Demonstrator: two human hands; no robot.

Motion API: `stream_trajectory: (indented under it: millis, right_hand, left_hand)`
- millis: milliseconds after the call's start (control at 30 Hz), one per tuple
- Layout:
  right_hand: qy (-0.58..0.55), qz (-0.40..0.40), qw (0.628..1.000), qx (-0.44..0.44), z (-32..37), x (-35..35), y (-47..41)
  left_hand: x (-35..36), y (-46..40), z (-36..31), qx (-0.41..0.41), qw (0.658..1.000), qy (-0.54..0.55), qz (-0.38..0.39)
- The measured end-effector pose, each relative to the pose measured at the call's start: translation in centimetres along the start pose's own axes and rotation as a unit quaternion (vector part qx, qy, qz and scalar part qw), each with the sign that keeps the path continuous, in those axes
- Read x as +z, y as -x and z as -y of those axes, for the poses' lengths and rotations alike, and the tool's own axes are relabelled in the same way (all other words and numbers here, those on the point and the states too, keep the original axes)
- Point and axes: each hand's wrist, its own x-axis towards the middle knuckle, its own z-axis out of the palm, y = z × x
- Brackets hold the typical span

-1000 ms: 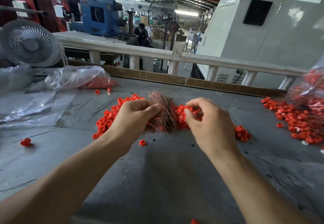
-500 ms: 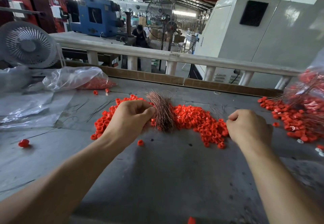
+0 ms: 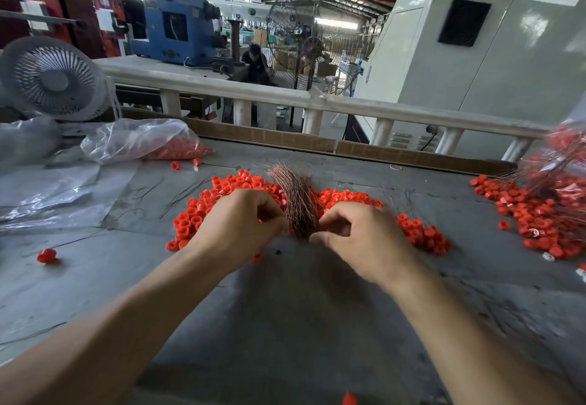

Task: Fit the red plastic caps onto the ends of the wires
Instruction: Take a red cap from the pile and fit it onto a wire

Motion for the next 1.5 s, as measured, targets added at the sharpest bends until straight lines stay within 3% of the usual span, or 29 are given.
stream_trajectory:
  millis: [167,367,533,800,967,1067,1200,1500]
  right_hand:
    - [0.055,0.009,0.995,-0.081,0.9,0.6,-0.1]
    - [0.078,-0.013,0.991,-0.111,1.1,1.1,-0.2]
    - [0.009,-0.062,0.989,-0.132,1.4,0.7,0.0]
    - [-0.114,-0.124,0.97,-0.173,3.2,0.1,0.4]
    - [-0.184,-0.122,0.96,-0.171,3.3,0.2,0.5]
    - [-0.263,-0.069,0.956,-0.107,3.2,0.3,0.6]
    - [-0.233,-0.051,0.967,-0.093,3.2,0.5,1.0]
    - [-0.224,-0.075,0.968,-0.088,3.3,0.3,1.1]
  left_hand:
    - [0.1,0.2,-0.2,0.008,1.0,-0.018,0.021]
    - [0.1,0.3,-0.5,0.018,0.999,-0.004,0.035]
    - [-0.1,0.4,-1.0,0.024,0.999,0.022,0.039]
    - [0.0,1.0,-2.0,0.078,0.982,0.16,0.07]
    - [-0.2,0.9,-2.2,0.101,0.978,0.178,0.029]
    - [-0.3,0.9,-2.3,0.093,0.963,0.251,0.019]
    - [-0.3,0.8,-2.3,0.084,0.942,0.325,0.024]
    - [-0.6,0.7,-2.1,0.073,0.977,0.197,-0.028]
